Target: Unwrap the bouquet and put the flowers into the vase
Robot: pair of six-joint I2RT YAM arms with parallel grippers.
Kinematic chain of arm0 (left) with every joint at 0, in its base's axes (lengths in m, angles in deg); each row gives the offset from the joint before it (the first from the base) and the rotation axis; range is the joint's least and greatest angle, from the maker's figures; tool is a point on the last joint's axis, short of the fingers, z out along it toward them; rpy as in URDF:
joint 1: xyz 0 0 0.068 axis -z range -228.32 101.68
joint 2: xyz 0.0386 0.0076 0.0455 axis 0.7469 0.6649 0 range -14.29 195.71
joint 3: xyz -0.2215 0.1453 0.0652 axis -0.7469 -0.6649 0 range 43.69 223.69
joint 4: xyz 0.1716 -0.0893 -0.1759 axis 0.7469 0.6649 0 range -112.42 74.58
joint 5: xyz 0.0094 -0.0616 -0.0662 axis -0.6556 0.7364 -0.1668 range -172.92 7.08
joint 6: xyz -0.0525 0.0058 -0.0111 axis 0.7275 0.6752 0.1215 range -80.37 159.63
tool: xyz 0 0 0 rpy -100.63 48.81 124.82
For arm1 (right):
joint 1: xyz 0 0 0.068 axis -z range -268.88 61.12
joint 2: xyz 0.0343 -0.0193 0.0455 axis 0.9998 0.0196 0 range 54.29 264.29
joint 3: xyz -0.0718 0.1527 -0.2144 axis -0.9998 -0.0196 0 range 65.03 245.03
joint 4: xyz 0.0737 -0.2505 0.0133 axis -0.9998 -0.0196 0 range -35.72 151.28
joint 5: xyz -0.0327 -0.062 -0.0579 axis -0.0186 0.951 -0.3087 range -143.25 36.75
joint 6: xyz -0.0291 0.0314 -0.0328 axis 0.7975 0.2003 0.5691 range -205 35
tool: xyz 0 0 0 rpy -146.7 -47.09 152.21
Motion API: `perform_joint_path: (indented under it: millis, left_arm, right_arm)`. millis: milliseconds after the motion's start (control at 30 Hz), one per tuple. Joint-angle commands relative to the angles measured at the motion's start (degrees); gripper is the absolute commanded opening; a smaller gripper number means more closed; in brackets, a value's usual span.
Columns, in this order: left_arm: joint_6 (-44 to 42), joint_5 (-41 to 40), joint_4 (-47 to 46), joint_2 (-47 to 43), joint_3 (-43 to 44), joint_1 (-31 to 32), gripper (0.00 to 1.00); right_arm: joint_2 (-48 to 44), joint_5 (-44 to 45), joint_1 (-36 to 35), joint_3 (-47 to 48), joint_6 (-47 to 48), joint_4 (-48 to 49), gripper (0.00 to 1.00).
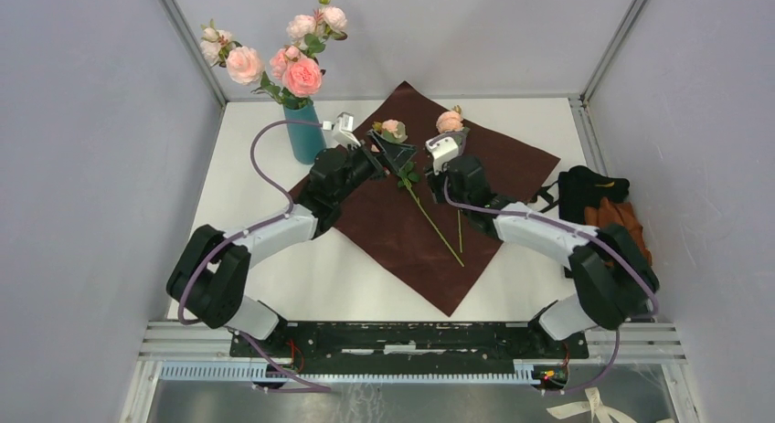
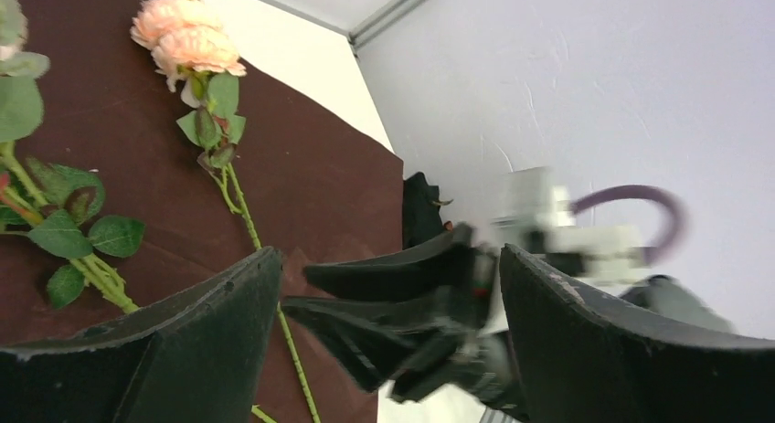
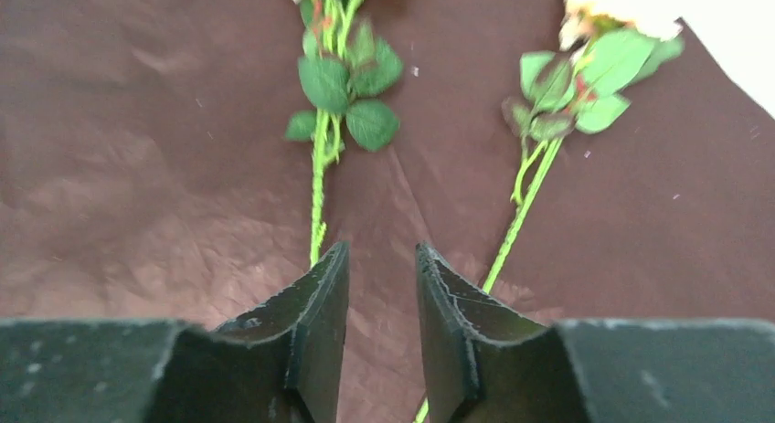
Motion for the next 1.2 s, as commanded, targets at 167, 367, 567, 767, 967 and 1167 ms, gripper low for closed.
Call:
perform_joint_path:
  millis: [167, 367, 567, 767, 967, 1167]
  left_arm:
    - [-4.3, -16.7, 15.9, -11.7, -1.0, -0.3, 0.98]
    - [-5.5, -18.2, 17.8, -14.3, -1.7, -0.3, 0.99]
    - [-5.7, -17.7, 17.8, -13.6, -1.5, -0.3, 0.99]
    - [-5.9, -17.0, 17.6, -12.8, -1.1, -0.3, 0.99]
    - [-6.3, -14.8, 15.8, -12.0, -1.1, -0.3, 0.98]
    - [-3.0, -8.5, 9.2, -11.5, -2.5, -0.3, 0.98]
  right_arm:
    - [14.3, -5.7, -0.1, 6.4, -0.7, 1.0, 0.55]
    - [21.0, -8.9, -0.1, 9.2, -2.0, 1.3, 0.54]
    - [23.2, -9.4, -0.1, 9.6, -2.1, 1.9, 0.38]
    - [21.1, -9.2, -0.1, 8.2, -2.3, 2.9, 0.0]
    - [12.0, -6.8, -0.1, 2.9, -3.7, 7.3, 0.0]
    - [-0.7, -2.9, -0.1, -3.3, -3.8, 10.3, 0.0]
